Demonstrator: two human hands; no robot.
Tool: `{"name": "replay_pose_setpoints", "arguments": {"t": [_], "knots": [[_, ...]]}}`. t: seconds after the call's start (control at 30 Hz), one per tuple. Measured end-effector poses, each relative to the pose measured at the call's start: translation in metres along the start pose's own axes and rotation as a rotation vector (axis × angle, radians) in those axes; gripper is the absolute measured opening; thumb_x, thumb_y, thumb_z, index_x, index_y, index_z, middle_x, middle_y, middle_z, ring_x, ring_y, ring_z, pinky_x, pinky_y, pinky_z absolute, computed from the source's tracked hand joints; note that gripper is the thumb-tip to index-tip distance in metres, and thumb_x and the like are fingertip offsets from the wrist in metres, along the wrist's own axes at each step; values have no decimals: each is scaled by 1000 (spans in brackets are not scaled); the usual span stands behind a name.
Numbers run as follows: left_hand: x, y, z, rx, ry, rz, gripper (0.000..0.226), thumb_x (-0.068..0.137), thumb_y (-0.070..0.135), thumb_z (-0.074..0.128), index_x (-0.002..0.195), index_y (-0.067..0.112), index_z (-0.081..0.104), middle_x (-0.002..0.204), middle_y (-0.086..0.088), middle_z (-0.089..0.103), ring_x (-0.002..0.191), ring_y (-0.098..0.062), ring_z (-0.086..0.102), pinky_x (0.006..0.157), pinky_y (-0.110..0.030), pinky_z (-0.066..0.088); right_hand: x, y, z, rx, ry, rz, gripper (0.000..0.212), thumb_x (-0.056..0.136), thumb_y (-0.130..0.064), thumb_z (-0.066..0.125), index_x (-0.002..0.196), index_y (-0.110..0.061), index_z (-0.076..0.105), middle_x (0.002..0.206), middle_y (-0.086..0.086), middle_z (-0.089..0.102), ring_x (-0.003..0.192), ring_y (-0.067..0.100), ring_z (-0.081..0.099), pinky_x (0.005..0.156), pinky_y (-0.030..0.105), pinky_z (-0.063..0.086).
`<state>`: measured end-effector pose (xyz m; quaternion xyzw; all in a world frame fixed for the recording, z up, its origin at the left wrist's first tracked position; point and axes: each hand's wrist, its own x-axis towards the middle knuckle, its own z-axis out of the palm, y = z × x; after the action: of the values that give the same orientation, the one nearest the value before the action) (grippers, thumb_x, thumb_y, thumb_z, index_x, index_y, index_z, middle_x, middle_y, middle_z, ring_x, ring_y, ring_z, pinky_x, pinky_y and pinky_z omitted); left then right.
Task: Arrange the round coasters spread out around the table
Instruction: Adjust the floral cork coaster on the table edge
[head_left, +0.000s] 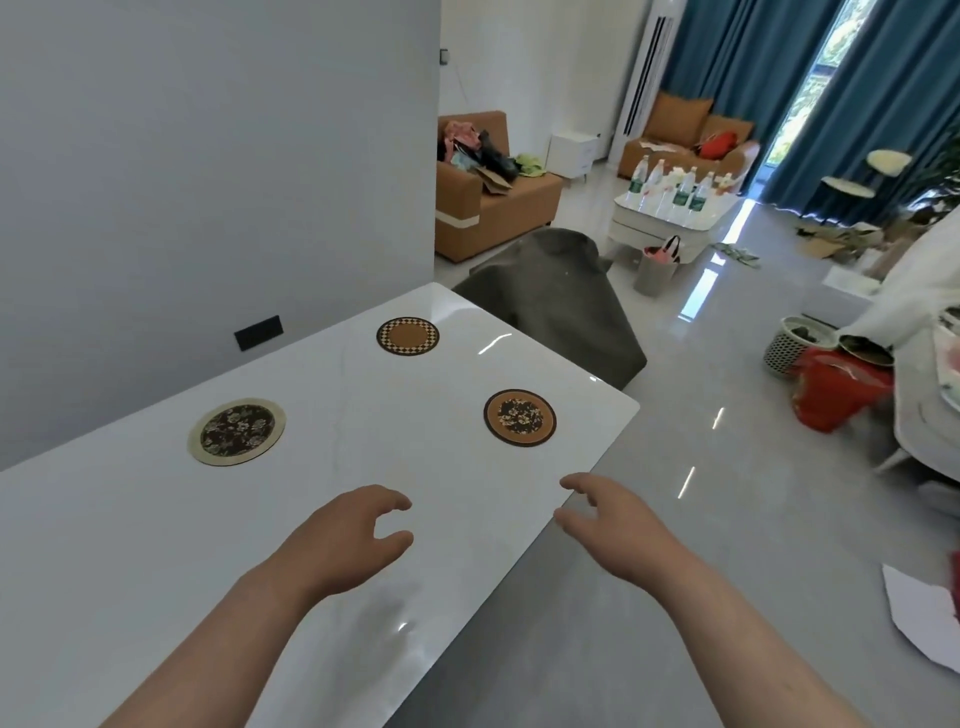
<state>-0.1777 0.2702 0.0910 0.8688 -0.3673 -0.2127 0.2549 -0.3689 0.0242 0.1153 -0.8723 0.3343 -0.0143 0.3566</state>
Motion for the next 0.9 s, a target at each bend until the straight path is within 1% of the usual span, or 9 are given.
{"name": "replay_pose_setpoints", "arguments": {"t": [0.07,0.13,0.33,0.5,0.6,0.73,0.9], "knots": [[12,14,9,3,7,-10,40,85,44,60,125,38,54,132,23,51,121,1,46,99,-22,38,12,15,-12,-5,-8,-11,46,88,-38,60,133,-31,51,139,-7,50,121,10,49,96,26,38],[24,30,20,1,23,-28,40,86,44,59,125,38,54,132,22,51,122,1,46,100,-22,38,26,31,-24,-24,-24,-36,46,89,-39,60,133,-31,51,140,-8,49,127,11,46,101,26,37],[56,82,53,23,64,-80,43,87,46,56,129,37,52,136,22,49,126,1,42,104,-21,34,71,74,-73,-8,-65,-100,46,88,-39,61,133,-33,51,139,-10,50,126,9,46,99,26,38],[78,121,77,18,92,-127,43,86,48,54,129,38,52,137,22,48,126,1,42,105,-21,34,99,103,-114,-26,-107,-138,46,88,-39,61,133,-33,51,138,-12,51,126,8,46,99,25,38],[89,140,87,4,114,-149,44,85,50,53,128,39,52,136,22,49,125,1,42,104,-21,35,113,113,-131,-31,-142,-159,46,88,-40,59,132,-34,50,139,-14,49,126,6,45,98,24,37],[103,154,90,-12,144,-187,44,84,50,54,127,39,52,135,23,49,125,2,43,104,-23,36,135,119,-146,-47,-175,-204,46,89,-42,58,133,-35,49,139,-15,48,119,3,46,96,22,36],[122,158,89,-12,181,-245,42,86,48,55,127,39,52,135,23,49,124,1,43,103,-22,36,168,119,-152,-101,-222,-247,47,89,-44,56,135,-36,46,141,-16,46,127,5,43,104,26,36]]}}
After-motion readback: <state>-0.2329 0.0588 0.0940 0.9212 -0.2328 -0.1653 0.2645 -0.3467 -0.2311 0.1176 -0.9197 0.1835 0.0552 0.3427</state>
